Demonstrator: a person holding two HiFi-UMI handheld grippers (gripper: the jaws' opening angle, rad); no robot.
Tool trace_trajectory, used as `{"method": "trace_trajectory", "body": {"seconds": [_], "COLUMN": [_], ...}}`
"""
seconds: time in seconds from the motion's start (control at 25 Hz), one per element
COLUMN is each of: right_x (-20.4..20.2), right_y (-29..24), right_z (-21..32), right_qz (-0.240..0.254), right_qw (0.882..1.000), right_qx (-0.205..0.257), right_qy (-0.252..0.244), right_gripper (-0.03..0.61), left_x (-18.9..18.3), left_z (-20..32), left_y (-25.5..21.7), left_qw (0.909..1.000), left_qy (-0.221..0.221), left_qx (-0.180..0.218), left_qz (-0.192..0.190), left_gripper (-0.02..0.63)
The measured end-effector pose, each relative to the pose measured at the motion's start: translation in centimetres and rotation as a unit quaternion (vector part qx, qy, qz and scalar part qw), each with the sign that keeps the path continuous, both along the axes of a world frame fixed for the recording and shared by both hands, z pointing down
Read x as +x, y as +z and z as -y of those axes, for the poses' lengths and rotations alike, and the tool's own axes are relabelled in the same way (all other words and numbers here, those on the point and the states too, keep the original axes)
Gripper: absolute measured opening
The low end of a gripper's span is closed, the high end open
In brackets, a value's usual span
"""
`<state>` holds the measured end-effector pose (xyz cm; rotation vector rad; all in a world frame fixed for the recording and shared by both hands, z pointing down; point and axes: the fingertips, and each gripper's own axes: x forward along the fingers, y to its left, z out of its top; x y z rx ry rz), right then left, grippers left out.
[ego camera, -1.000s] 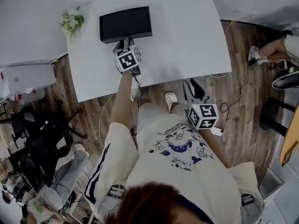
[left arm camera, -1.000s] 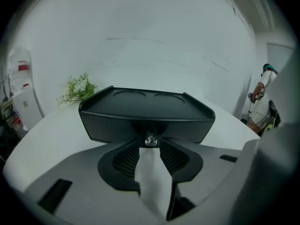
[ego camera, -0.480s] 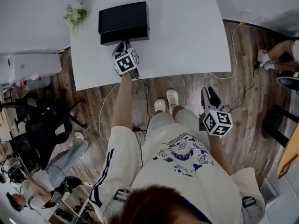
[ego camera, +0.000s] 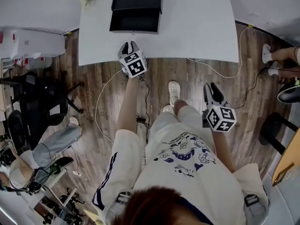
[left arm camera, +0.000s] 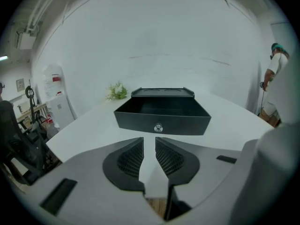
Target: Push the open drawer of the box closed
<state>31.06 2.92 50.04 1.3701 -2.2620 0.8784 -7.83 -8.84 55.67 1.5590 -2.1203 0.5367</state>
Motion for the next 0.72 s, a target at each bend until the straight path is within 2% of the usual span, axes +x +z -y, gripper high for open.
{"method": "trace_trajectory", "body": {"seconds": [0.08, 0.2, 0.28, 0.48, 0.56, 0.72], "right_x": [-0.8, -2.4, -4.2, -10.6, -12.8, -14.8], "right_y": [-0.7, -2.5, -4.6, -12.2, -14.5, -17.3], "right_z": [-1.4, -3.7, -5.1, -8.8, -10.5, -12.8], "right_qz": [0.002, -0.005, -0.025, -0.052, -0.042, -0.004], "right_qw": [1.000, 0.998, 0.993, 0.958, 0.949, 0.941], "right_qx": [0.013, 0.052, 0.097, 0.255, 0.285, 0.306], "right_qy": [-0.017, -0.045, -0.066, -0.123, -0.132, -0.146], "right_gripper": [0.129, 0.123, 0.059, 0.054, 0.054, 0.054], "left_x": [0.8, 3.2, 5.4, 9.7, 10.7, 12.1], "left_z": [-3.0, -8.9, -13.5, -23.9, -27.0, -30.9], "left_y": [-1.8, -6.9, -11.0, -19.6, -21.7, -24.2], "left_qw": [0.9995, 0.9958, 0.9920, 0.9787, 0.9744, 0.9700], "left_qy": [-0.007, -0.009, 0.000, 0.001, -0.008, -0.033], "left_qx": [0.025, 0.085, 0.123, 0.204, 0.224, 0.239], "left_qz": [-0.017, -0.031, -0.026, -0.026, -0.016, 0.030], "left_gripper": [0.081, 0.081, 0.080, 0.034, 0.031, 0.031]}}
